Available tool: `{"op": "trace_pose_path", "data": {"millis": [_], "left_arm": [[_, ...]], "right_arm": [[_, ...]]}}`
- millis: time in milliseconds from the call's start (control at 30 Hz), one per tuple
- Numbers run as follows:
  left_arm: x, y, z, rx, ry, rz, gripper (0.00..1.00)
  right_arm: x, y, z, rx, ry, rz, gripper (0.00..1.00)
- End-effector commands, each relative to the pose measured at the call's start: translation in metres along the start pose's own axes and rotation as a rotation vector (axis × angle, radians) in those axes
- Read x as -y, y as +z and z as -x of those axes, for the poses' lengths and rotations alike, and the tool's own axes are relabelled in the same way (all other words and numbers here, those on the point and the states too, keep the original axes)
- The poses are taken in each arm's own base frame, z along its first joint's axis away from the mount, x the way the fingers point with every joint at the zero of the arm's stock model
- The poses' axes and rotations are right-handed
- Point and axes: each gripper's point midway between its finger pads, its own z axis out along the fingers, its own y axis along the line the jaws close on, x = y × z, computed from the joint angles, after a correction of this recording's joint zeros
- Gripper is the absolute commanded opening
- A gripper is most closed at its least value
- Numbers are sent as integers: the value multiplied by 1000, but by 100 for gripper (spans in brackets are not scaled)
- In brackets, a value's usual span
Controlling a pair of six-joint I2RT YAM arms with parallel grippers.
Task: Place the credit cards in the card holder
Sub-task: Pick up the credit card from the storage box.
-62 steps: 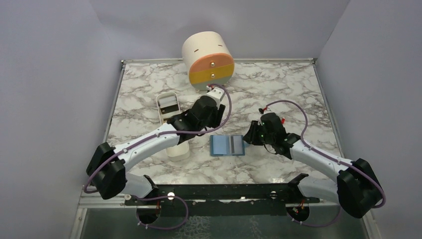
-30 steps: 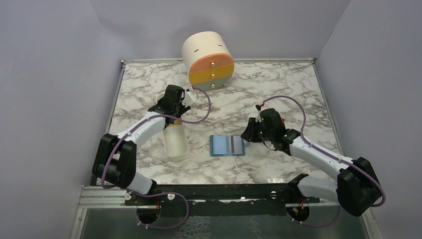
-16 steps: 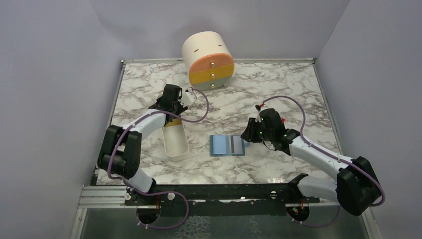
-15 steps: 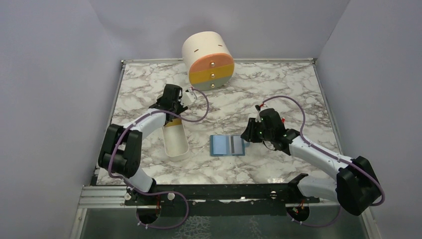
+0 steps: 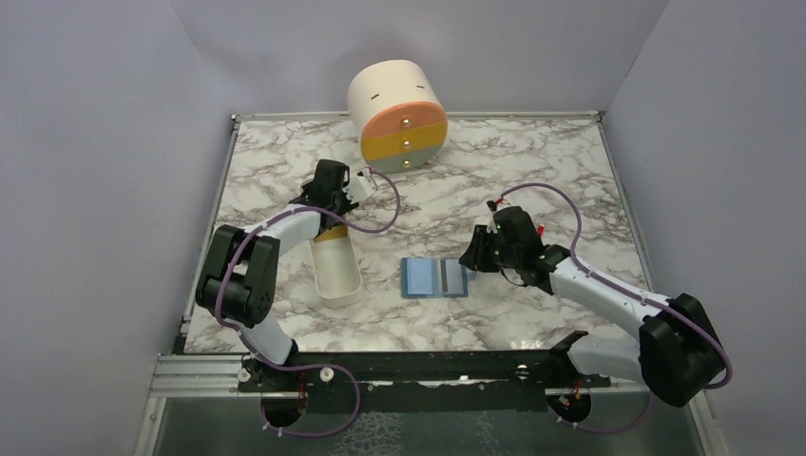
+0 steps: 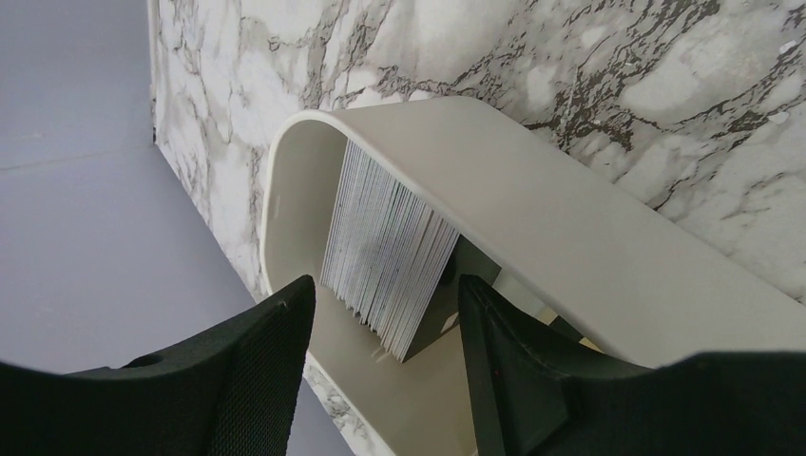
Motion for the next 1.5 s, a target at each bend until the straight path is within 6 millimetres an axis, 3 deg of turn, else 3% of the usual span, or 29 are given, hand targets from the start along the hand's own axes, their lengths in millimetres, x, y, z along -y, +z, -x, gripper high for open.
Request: {"op": "trace_pose_path", "data": {"millis": [0,567,767,833,933,1100,1467], "left_arm": [[-4,7,3,-10,42,22,58],[-9,3,7,-22,34,4,32],[-12,2,6,-33,41,7,29],[-11,2,7,-30,38,1,22],[-5,1,8,-20,25,-25,0],[-2,-11,7,-29,-13,-49,0],[-4,-53,26,76,-225,-83,0]], "right_arm": [[-13,0,12,24,11,35,26],[-15,3,15,23,2,37,26],[-15,1,18,26,-4,33,26],[-17,-1,19,32,-5,38,26],[-18,-1,20,33,-2,41,26],[-19,-2,17,26,-3,54,26],[-20,-14,23,59,-23,53,26]]}}
